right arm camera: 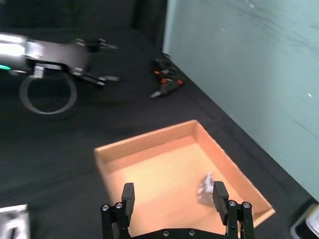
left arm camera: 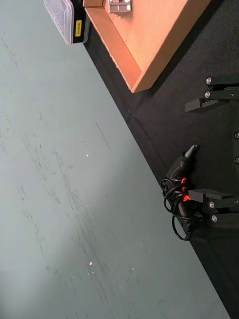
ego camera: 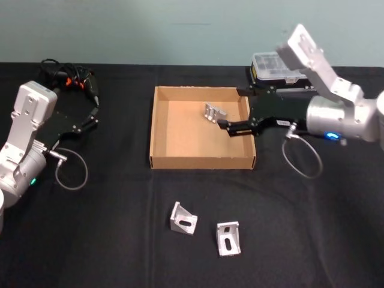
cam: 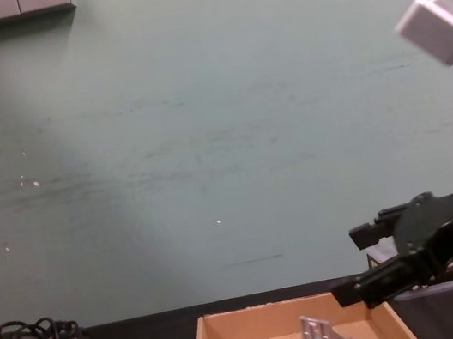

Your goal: Use one hand to pick up the angle iron from the table and place it into the box.

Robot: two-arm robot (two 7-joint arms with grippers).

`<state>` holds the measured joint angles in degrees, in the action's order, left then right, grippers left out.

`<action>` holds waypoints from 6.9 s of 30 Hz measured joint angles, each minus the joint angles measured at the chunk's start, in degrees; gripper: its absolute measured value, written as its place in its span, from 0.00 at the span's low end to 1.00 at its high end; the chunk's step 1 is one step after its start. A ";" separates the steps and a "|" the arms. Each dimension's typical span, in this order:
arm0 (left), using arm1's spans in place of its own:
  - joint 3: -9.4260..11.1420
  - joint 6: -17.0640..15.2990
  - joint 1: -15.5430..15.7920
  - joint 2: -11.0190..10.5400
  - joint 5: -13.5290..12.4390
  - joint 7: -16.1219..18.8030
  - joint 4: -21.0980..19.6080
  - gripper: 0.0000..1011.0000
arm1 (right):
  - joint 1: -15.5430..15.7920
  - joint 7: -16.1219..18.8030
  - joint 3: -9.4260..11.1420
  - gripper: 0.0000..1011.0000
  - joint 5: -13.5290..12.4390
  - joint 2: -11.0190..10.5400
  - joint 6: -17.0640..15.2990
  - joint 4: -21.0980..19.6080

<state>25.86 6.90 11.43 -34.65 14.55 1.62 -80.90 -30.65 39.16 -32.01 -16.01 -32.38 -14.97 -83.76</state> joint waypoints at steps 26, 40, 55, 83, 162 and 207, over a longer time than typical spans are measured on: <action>0.00 0.00 0.00 0.00 0.00 0.00 0.00 0.99 | 4.87 15.58 -6.03 0.99 -6.58 -14.50 -1.59 -13.94; 0.00 0.00 0.00 0.00 0.00 0.00 0.00 0.99 | 2.26 17.92 -12.24 0.99 -3.87 -13.58 -1.58 -11.52; 0.00 0.00 0.00 0.00 0.00 0.00 0.00 0.99 | -0.70 17.78 -17.20 0.99 -1.50 -11.03 -1.01 -6.50; 0.00 0.00 0.00 0.00 0.00 0.00 0.00 0.99 | -3.30 17.60 -19.92 0.50 -2.07 -9.14 -0.09 -2.85; 0.00 0.00 0.00 0.00 0.00 0.00 0.00 0.99 | -10.92 4.90 -9.55 0.10 -1.47 5.33 2.29 21.27; 0.00 0.00 0.00 0.00 0.00 0.00 0.00 0.99 | 4.98 -3.71 0.83 0.99 -8.40 -4.55 2.35 -7.99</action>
<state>25.86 6.91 11.43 -34.64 14.55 1.62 -80.90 -25.67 35.44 -31.18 -24.41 -36.93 -12.62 -91.76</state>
